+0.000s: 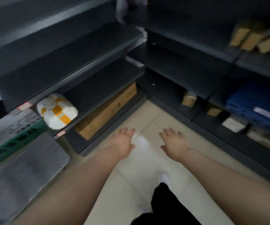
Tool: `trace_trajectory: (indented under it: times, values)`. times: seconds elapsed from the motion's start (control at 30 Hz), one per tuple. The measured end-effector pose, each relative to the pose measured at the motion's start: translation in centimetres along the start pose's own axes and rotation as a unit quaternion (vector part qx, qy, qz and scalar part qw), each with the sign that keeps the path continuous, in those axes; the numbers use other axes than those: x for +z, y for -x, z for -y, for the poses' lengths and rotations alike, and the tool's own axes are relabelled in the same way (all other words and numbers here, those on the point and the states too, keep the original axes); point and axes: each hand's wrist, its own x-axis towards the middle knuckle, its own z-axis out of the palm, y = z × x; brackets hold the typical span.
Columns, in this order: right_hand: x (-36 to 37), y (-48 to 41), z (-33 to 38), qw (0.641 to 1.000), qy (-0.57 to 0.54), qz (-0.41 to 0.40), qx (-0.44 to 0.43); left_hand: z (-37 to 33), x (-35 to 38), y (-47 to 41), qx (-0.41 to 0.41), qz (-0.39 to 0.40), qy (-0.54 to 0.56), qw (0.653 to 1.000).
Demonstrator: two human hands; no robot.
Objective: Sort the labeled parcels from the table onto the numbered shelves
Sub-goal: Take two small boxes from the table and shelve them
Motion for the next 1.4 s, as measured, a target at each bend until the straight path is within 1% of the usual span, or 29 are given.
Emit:
trace_trajectory:
  times: [0.1, 0.23, 0.47, 0.63, 0.77, 0.9, 0.97, 1.03, 1.2, 1.27, 1.4]
  values:
    - [0.6, 6.3, -5.8, 0.995, -0.029, -0.031, 0.086, -7.5, -1.1, -0.5, 0.068, -0.005, -0.025, 0.997]
    - [2.2, 14.4, -13.0, 0.976, -0.074, -0.053, 0.197, -18.1, -2.1, -1.1, 0.169, -0.017, -0.068, 0.983]
    - [6.2, 29.4, -23.2, 0.926, -0.129, -0.096, 0.342, -38.3, -0.6, 0.9, 0.288, -0.002, -0.124, 0.950]
    - [10.1, 40.7, -30.4, 0.881, -0.161, -0.112, 0.431, -52.7, 2.7, 4.5, 0.381, 0.013, -0.150, 0.912]
    - [13.0, 48.8, -34.3, 0.831, -0.186, -0.134, 0.507, -62.9, 5.2, 8.2, 0.464, 0.019, -0.174, 0.869]
    - [15.7, 56.5, -36.4, 0.761, -0.207, -0.150, 0.596, -71.6, 7.9, 11.6, 0.540, 0.031, -0.209, 0.815]
    - [16.6, 59.3, -37.0, 0.738, -0.217, -0.156, 0.620, -74.7, 8.9, 12.6, 0.557, 0.030, -0.221, 0.800]
    - [17.8, 62.5, -37.6, 0.706, -0.224, -0.154, 0.654, -78.4, 10.5, 14.1, 0.586, 0.036, -0.234, 0.775]
    - [20.2, 68.3, -39.5, 0.625, -0.254, -0.165, 0.719, -86.7, 13.6, 17.9, 0.656, 0.056, -0.271, 0.702]
    - [20.8, 69.9, -40.6, 0.595, -0.264, -0.169, 0.740, -90.1, 14.4, 18.9, 0.687, 0.063, -0.273, 0.670]
    - [21.8, 73.0, -42.1, 0.525, -0.272, -0.175, 0.788, -97.1, 15.9, 20.8, 0.731, 0.079, -0.282, 0.616]
